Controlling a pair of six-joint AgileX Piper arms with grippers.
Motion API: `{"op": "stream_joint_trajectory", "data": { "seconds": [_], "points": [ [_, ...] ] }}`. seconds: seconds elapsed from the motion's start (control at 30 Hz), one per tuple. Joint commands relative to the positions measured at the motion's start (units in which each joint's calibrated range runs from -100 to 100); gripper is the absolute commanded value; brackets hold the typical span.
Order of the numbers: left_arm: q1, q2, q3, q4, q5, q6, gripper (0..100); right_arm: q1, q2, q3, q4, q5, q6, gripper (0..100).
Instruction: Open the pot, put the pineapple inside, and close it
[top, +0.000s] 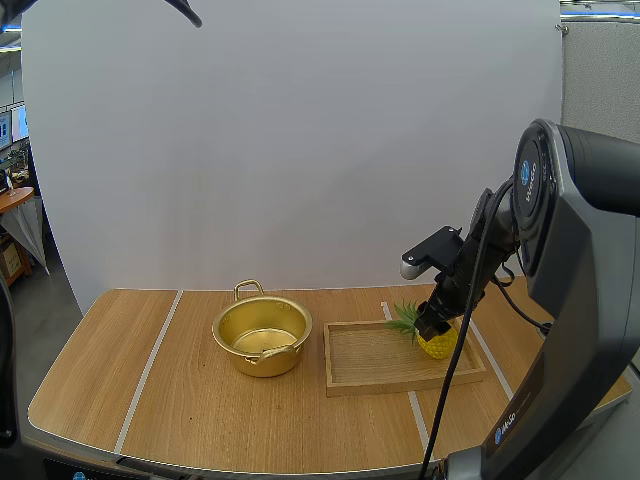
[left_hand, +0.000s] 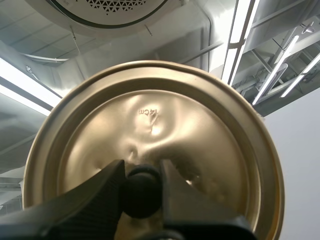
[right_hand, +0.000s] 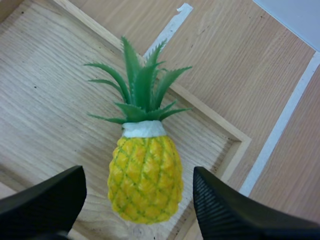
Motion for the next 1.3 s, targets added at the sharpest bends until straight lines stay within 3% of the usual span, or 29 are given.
{"op": "stream_joint_trajectory", "data": {
  "seconds": [0.0, 1.23, 1.27],
  "points": [
    [-0.22, -0.1, -0.4, 0.0, -2.1, -0.5, 0, 0.2, 0.0, -0.4, 0.3, -0.8, -0.6, 100],
    [-0.22, -0.1, -0.4, 0.0, -2.1, -0.5, 0, 1.4, 11.4, -0.4, 0.3, -13.1, 0.5, 100],
    [-0.22, -0.1, -0.4, 0.0, -2.1, -0.5, 0, 1.4, 11.4, -0.4, 0.3, -12.2, 0.7, 85]
  ]
}}
